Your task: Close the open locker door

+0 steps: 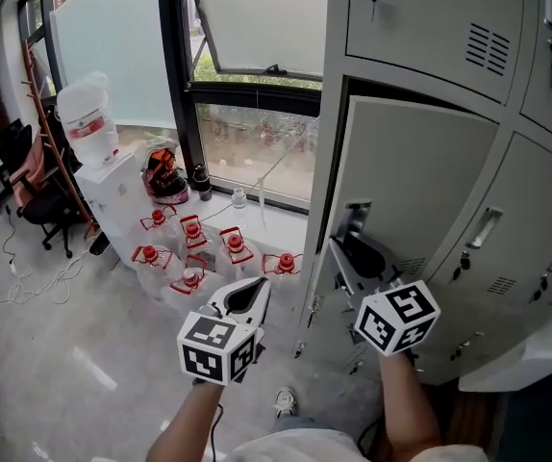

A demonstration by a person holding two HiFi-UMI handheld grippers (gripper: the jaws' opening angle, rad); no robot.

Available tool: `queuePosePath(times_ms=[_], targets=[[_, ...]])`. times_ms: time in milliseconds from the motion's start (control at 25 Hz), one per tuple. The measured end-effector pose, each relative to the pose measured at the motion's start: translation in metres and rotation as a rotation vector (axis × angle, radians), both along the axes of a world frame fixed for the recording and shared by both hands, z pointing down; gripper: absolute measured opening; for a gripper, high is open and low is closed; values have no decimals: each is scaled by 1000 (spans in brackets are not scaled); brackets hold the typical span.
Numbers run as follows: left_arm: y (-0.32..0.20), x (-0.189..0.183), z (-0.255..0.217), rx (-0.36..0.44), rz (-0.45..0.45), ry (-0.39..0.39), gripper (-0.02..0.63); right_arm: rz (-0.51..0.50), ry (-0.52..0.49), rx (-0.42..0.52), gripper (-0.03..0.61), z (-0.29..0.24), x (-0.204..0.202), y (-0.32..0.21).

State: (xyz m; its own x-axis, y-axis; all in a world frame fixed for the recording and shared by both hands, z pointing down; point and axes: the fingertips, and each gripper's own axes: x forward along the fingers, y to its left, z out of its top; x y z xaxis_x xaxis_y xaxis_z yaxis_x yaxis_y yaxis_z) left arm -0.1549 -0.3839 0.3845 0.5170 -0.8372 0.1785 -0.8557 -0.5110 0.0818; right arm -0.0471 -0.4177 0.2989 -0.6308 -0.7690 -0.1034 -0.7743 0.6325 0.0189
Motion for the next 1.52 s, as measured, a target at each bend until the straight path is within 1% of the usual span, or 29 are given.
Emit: queuePosePath(times_ms=[160,400,600,800,1040,1240,1360,1520], targets=[[-20,-9,0,-5,-17,11,6,8,-3,-2,63,1,-3,-14],[-46,1,-1,0,19,5,6,59,2,-11,52,0,-3,-36],[-68,1,4,-14,25,8,6,97,4,-20,51,0,-3,-52],[-86,2,4,-13,37,11,6,161,2,-37,51,0,-2,-70],[-102,3,4,-16,53,11,6,234,1,-34,48,0,1,-88],[-123,6,-7,1,65,9,6,272,-17,-33,44,-1,3,-96],[-135,11,-16,14,78,18,6,281,-35,-34,43,0,5,-96],[-151,18,-24,34,104,35,6,291,-32,-23,43,-1,4,-100]])
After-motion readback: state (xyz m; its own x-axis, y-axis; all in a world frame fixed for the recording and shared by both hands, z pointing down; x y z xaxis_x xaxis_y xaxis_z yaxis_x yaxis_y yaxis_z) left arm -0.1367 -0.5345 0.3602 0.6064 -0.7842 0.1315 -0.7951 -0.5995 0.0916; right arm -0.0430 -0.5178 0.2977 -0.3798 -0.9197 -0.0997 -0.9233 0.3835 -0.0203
